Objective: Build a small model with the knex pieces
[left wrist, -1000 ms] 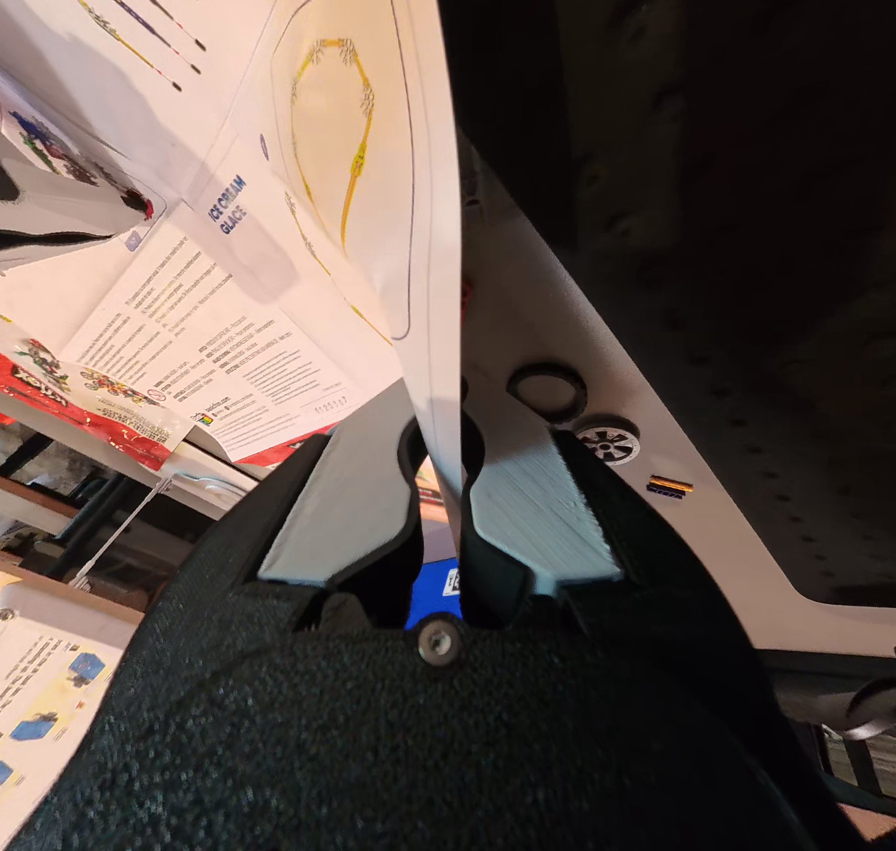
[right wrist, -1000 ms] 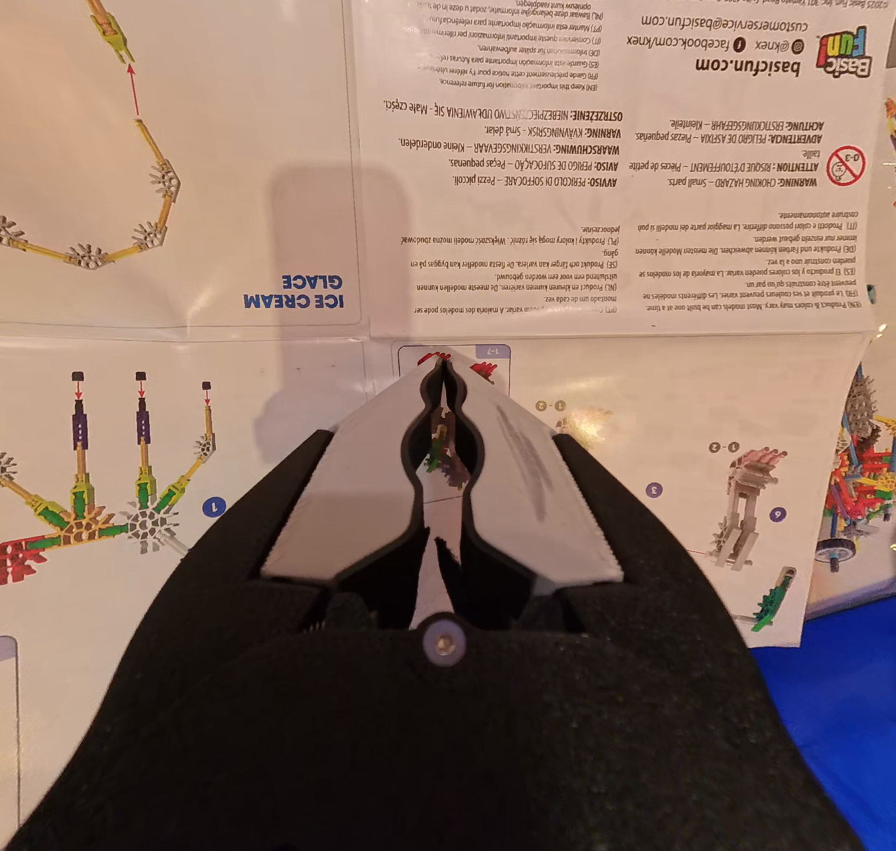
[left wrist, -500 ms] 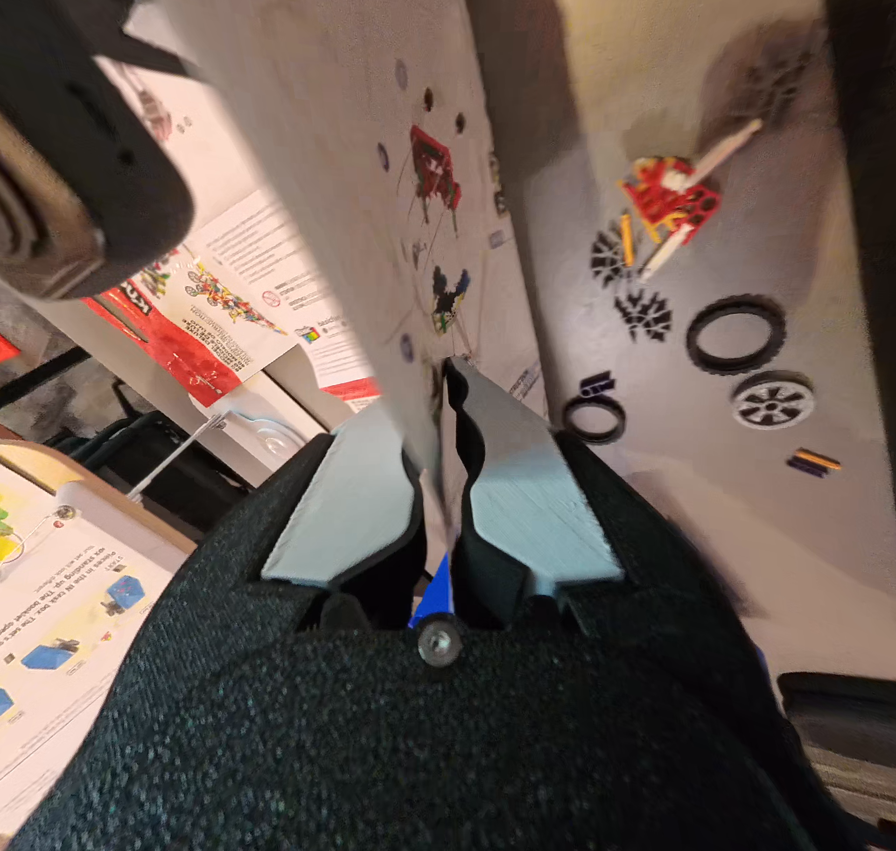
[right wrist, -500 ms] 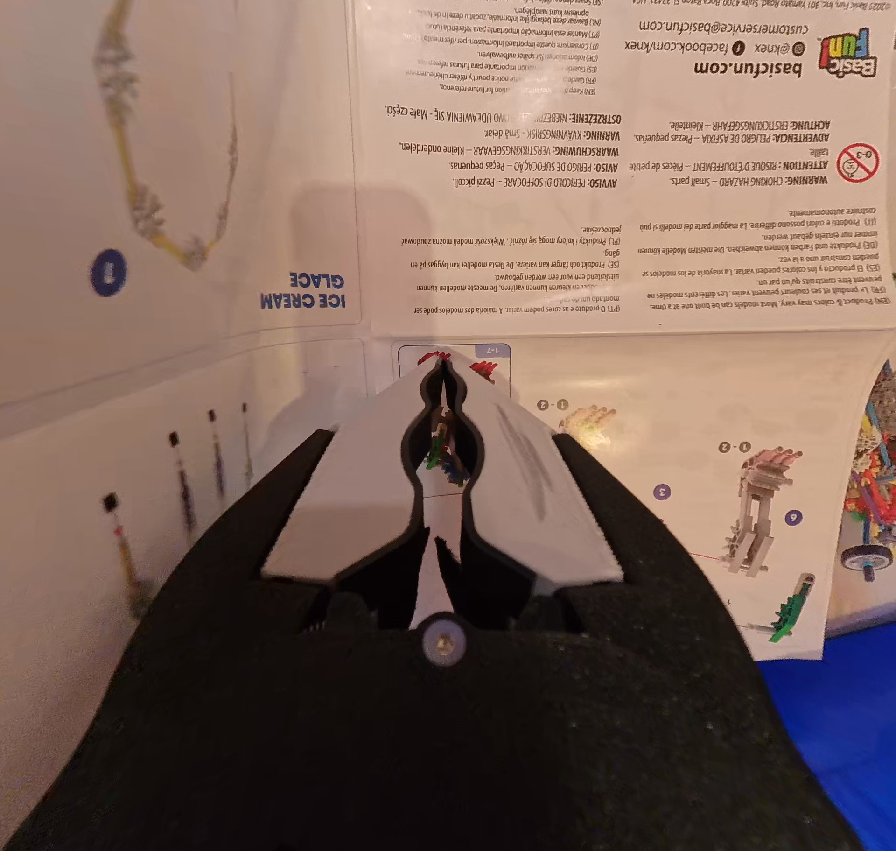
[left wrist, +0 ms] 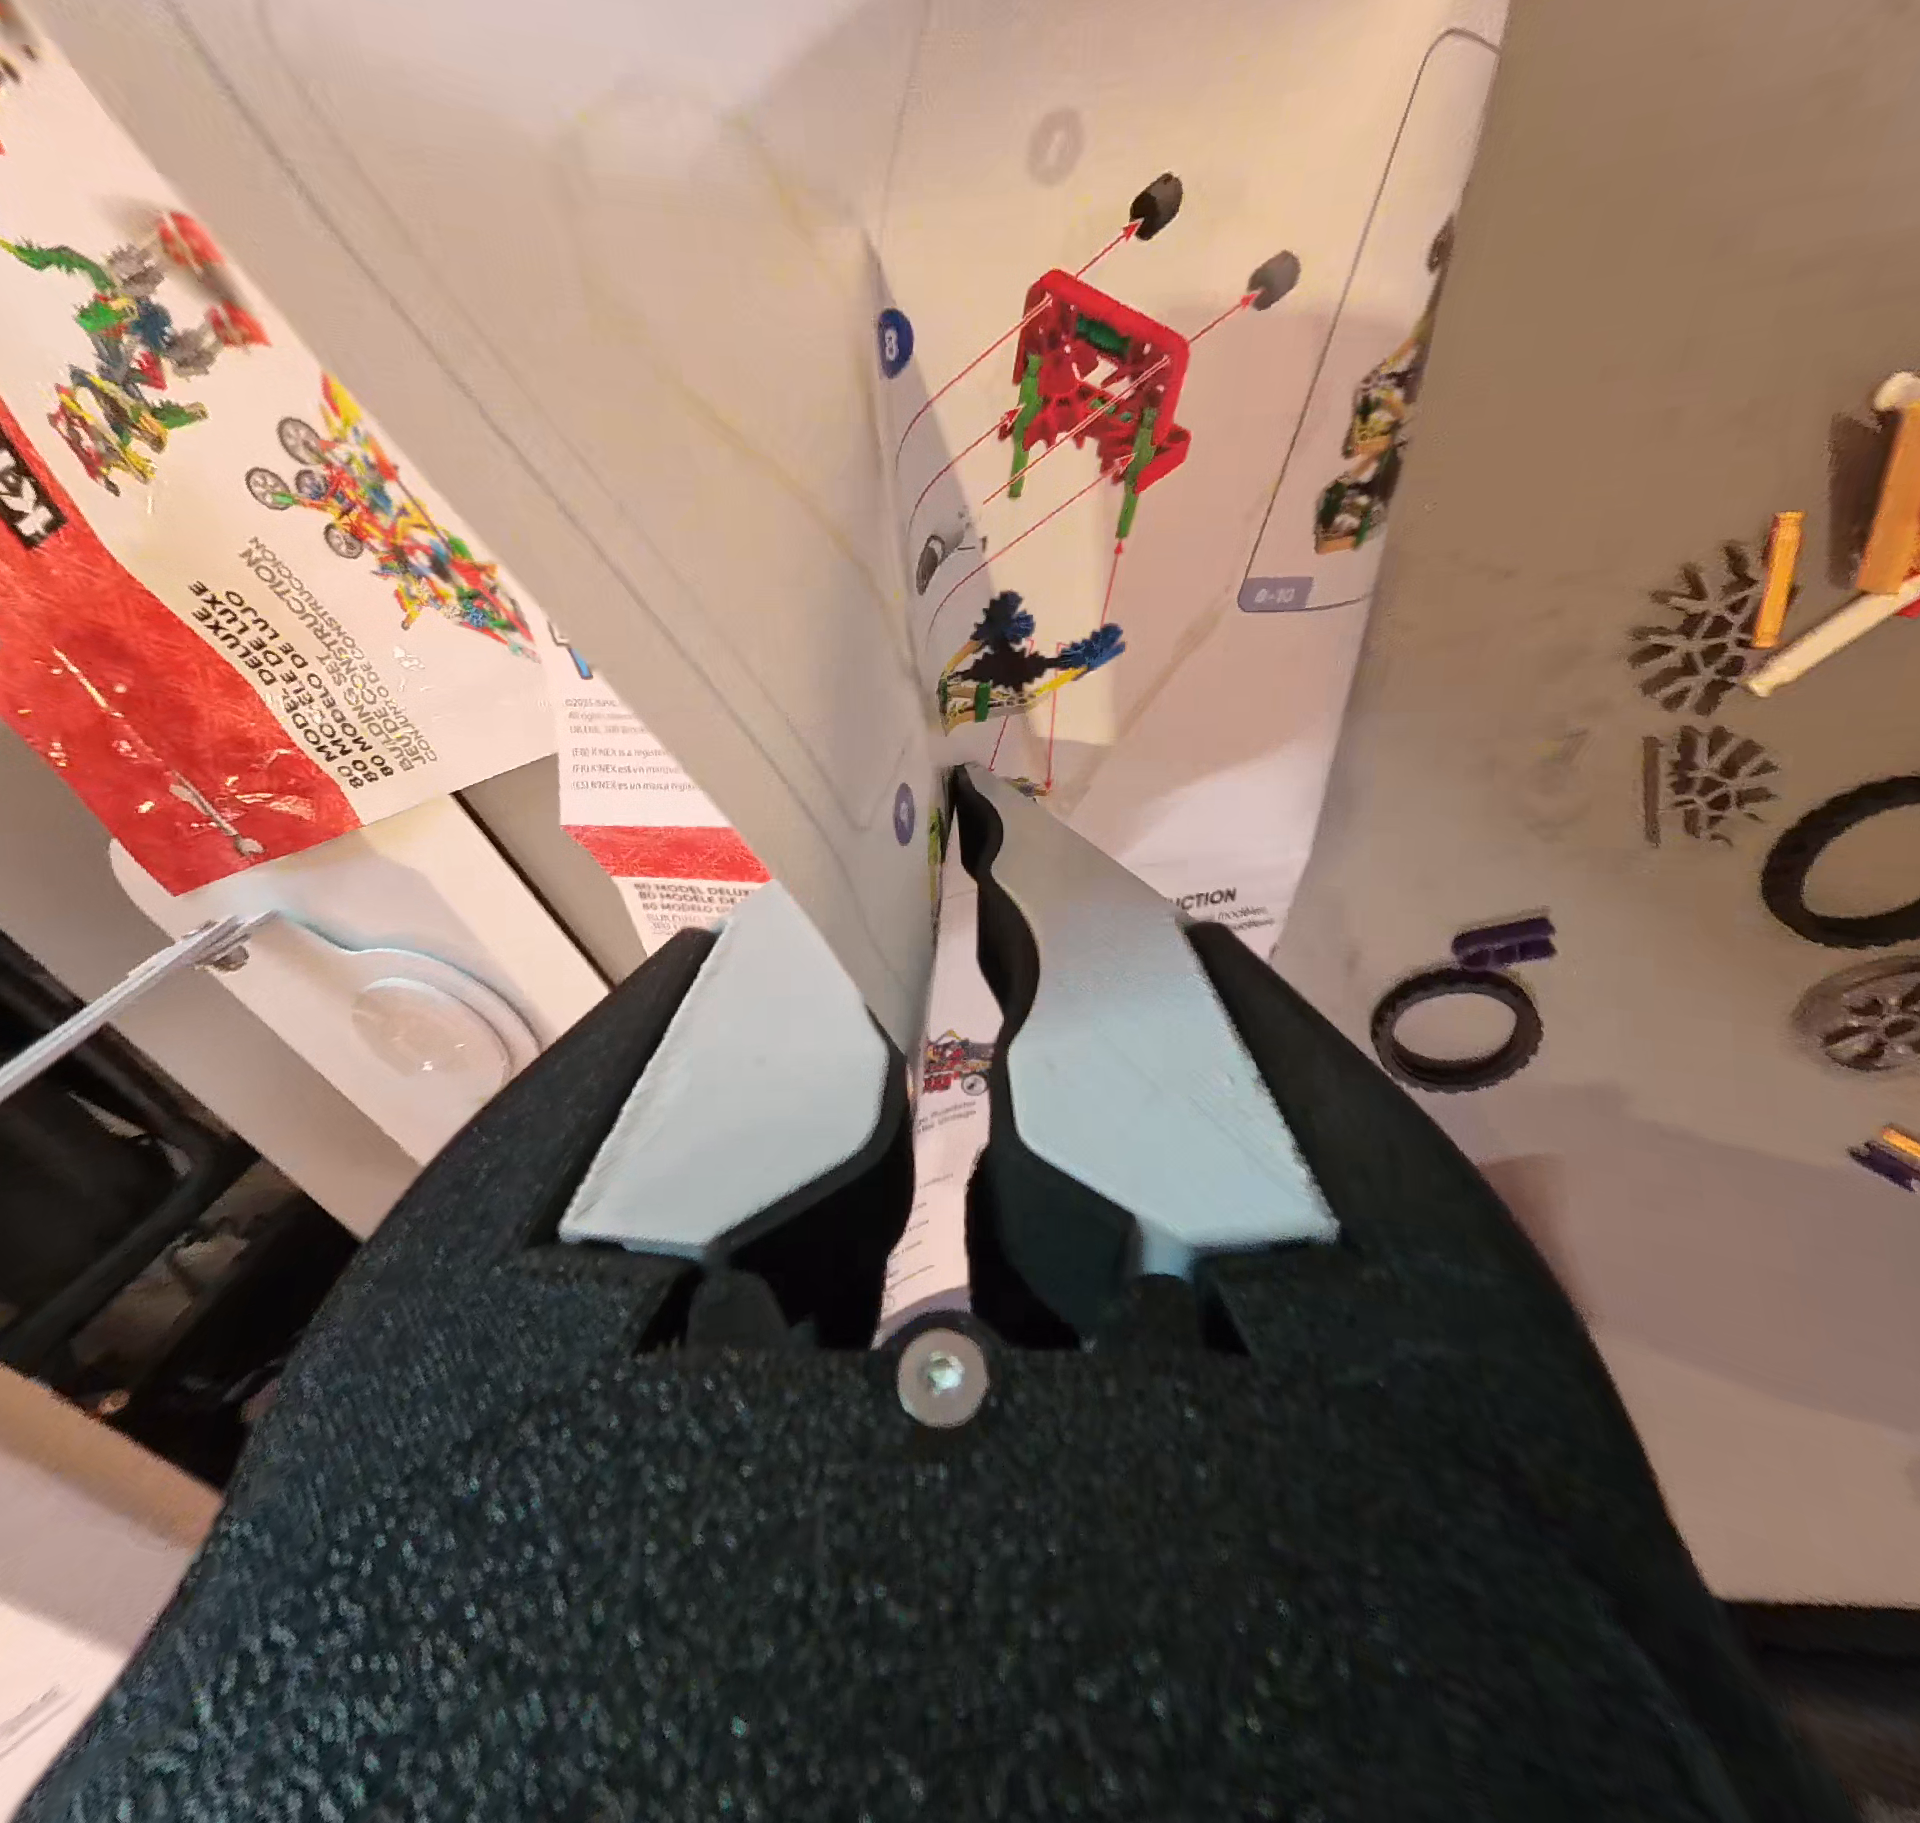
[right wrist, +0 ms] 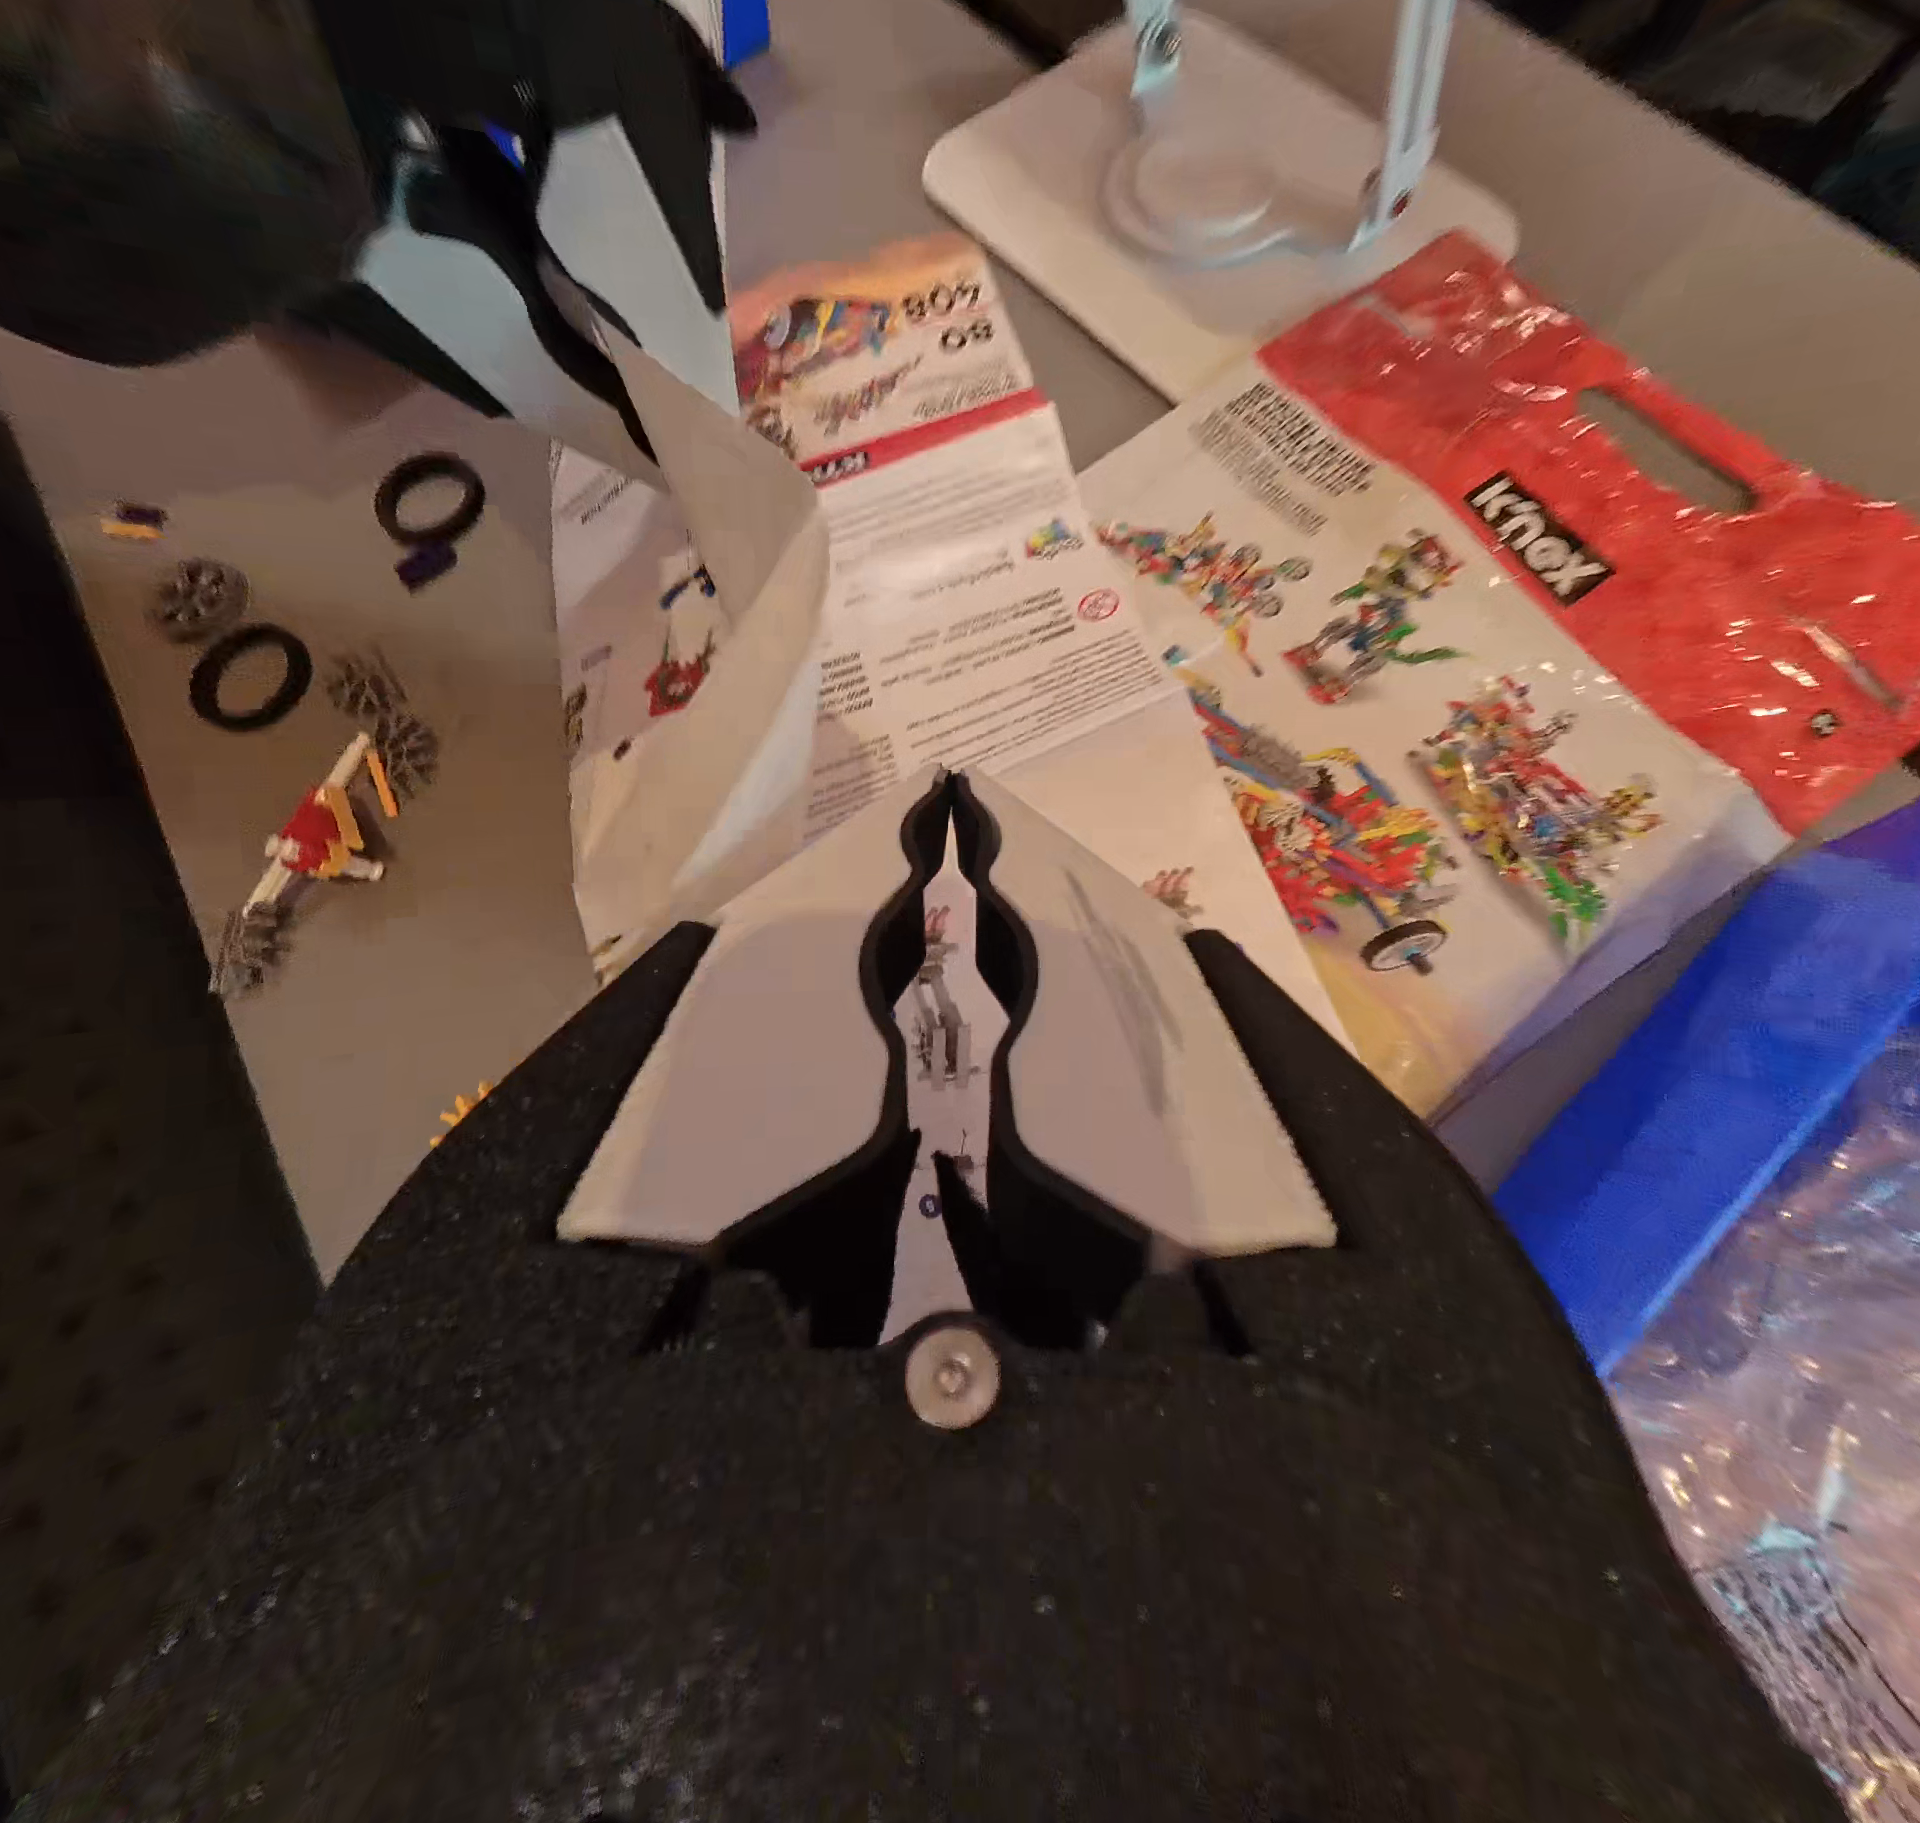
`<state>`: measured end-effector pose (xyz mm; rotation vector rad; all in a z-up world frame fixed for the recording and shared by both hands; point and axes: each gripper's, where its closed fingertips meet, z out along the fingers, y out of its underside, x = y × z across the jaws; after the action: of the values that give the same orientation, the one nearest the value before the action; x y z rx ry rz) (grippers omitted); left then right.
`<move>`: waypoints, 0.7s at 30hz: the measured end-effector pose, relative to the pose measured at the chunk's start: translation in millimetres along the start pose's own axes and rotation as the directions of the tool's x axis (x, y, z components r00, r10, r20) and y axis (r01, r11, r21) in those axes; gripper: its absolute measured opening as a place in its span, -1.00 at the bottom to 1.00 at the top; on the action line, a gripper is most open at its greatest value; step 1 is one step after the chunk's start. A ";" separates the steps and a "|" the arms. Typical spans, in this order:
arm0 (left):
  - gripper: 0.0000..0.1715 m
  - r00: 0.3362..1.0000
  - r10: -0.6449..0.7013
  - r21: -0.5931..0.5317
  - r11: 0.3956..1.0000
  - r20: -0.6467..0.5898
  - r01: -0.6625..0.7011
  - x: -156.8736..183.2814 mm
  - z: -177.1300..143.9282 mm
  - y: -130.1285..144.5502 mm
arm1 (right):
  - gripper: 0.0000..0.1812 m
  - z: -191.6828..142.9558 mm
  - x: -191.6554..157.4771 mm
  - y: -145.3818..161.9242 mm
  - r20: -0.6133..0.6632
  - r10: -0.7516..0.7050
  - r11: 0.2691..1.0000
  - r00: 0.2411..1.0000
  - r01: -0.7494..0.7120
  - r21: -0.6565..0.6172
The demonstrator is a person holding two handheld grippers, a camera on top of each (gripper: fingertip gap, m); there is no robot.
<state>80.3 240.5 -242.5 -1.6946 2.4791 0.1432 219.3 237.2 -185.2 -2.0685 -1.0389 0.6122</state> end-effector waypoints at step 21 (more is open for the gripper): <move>-0.57 0.973 -0.159 -0.034 0.985 0.167 0.167 -53.8 52.3 22.8 | -1.00 59.8 -30.3 67.1 0.015 -0.404 0.869 0.914 0.389 -0.304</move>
<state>81.4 306.3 -285.1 -1.8168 2.2268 0.3137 193.8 208.5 -271.9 -2.0172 -1.5552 0.1971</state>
